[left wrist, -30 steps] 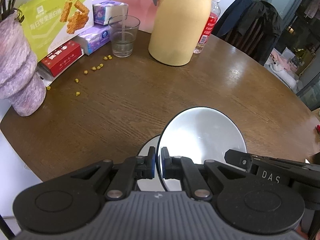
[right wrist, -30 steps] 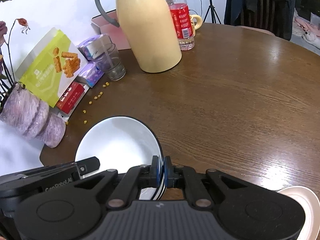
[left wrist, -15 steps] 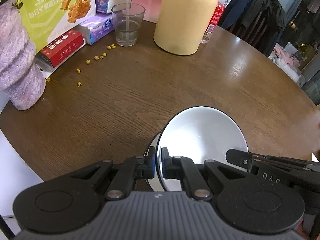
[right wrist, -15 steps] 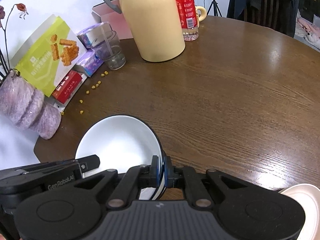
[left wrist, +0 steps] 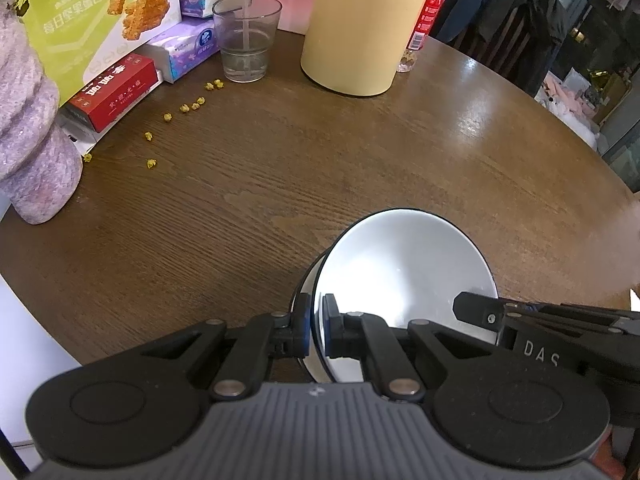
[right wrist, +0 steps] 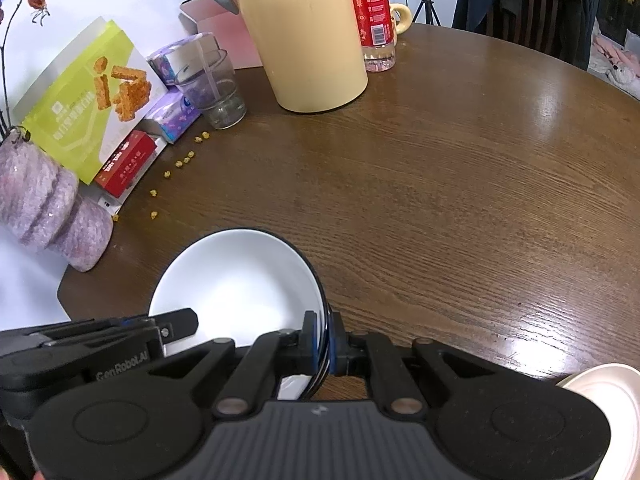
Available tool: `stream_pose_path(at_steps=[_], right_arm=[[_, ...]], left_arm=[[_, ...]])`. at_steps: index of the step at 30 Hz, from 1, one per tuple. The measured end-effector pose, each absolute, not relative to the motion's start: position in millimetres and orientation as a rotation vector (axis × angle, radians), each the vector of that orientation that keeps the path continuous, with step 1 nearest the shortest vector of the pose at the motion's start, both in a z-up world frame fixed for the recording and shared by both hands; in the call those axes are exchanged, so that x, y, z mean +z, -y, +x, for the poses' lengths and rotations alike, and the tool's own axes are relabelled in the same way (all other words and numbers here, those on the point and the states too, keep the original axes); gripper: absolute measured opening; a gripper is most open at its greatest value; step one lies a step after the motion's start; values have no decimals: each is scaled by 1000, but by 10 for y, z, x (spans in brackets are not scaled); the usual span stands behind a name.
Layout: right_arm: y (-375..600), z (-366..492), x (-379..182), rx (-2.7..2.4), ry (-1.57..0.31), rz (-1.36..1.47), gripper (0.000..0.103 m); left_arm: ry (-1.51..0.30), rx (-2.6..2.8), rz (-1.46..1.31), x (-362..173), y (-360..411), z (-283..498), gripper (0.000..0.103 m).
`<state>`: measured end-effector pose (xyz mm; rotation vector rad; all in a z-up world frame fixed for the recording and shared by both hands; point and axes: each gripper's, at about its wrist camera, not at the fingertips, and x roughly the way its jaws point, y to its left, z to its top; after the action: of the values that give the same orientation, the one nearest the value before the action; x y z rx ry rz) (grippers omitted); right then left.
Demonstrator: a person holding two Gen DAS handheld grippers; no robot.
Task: Organize plates and bowls
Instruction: 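Carry the white bowl with both tools over the bowl stack beside the vase, then lower the white bowl onto the bowl stack with both tools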
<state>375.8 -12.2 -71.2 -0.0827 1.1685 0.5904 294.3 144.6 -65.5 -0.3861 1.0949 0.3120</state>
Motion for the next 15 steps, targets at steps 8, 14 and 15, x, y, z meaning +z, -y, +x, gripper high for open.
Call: stream_pose_path(at_steps=[8, 14, 15], right_arm=[[75, 3732, -751, 572, -1162, -104, 5], [66, 3722, -765, 562, -1154, -102, 5], [66, 3719, -768, 561, -1152, -100, 5]], left_arm=[[-1100, 300, -376, -685, -1440, 2944, 6], [-1104, 290, -348, -682, -1415, 2949, 7], [-1106, 288, -343, -680, -1410, 2952, 7]])
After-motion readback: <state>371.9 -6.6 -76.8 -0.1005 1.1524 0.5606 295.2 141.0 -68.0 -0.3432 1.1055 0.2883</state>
